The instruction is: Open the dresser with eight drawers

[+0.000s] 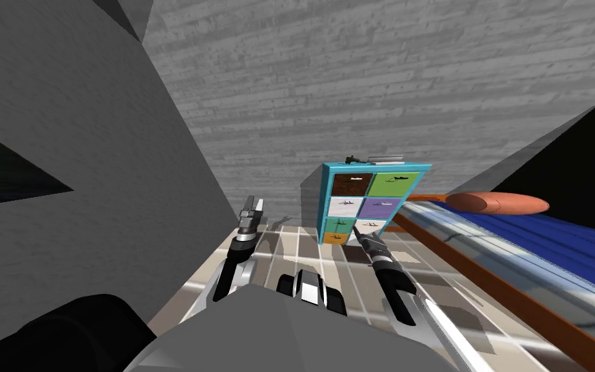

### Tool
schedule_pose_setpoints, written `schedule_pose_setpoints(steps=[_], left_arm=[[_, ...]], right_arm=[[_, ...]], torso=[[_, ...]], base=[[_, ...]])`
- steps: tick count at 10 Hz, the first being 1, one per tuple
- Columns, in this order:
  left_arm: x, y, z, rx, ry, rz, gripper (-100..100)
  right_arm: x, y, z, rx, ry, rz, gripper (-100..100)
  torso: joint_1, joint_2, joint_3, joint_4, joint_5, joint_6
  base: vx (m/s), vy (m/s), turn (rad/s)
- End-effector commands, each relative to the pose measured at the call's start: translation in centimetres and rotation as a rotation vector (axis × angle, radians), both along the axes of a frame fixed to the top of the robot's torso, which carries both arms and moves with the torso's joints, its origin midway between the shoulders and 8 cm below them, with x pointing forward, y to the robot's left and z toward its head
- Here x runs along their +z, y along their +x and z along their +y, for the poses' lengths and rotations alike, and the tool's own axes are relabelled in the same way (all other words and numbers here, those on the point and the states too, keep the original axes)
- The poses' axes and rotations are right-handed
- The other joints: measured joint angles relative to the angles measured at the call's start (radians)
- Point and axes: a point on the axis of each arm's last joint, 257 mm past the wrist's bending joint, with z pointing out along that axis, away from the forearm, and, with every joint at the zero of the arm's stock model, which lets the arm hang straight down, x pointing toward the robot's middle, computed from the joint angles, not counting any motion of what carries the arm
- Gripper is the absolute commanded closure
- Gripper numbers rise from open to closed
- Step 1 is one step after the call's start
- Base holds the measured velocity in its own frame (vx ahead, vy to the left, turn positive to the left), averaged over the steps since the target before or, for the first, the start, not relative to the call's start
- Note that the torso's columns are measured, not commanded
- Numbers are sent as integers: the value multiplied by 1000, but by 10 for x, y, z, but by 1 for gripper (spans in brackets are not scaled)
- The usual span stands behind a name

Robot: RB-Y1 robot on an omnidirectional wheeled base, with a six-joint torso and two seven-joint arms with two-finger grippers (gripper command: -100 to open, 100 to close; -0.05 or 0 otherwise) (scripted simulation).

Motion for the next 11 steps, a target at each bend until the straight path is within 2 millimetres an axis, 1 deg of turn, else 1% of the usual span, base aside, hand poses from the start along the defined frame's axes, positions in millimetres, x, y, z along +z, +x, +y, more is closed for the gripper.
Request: schedule_pose_setpoints(steps=[1,2,3,4,5,6,7,8,9,10,11], left_arm=[[0,0,0,0,0,0,0],[0,0,0,0,0,0,0],[0,0,0,0,0,0,0],[0,0,0,0,0,0,0],[0,0,0,0,0,0,0],[0,0,0,0,0,0,0],[0,0,0,0,0,0,0],[0,0,0,0,0,0,0],[0,0,0,0,0,0,0],[0,0,0,0,0,0,0],[0,0,0,0,0,0,0]], right_arm=[[-21,-5,-13,-43,-114,65,-100],[-20,-5,-15,-48,-148,66,-100],[-35,-7,-23,-69,-201,105,-100],[-34,-8,-26,-77,-229,107,-100],[-48,-11,-37,-104,-286,149,-100],[-46,-11,-38,-107,-313,148,-100],[-59,-15,-49,-133,-375,188,-100],[-57,-15,-50,-135,-408,185,-100],[-68,-18,-60,-153,-475,222,-100],[-66,-19,-62,-163,-497,222,-100],[-76,-23,-73,-182,-572,256,-100]], torso=[[0,1,0,0,0,1],[1,1,0,0,0,0],[1,1,0,0,0,1],[1,1,0,0,0,0],[1,0,0,0,0,0],[1,0,0,0,0,0],[0,1,0,0,0,1],[1,1,0,0,0,0],[0,1,0,0,0,0],[1,0,0,0,0,0],[1,1,0,0,0,1]], base=[[51,-17,185],[43,-17,90],[45,-16,160],[46,-14,112],[53,-11,186],[45,-21,92],[48,-21,161],[46,-24,94],[59,-25,184],[46,-24,97],[50,-17,180]])
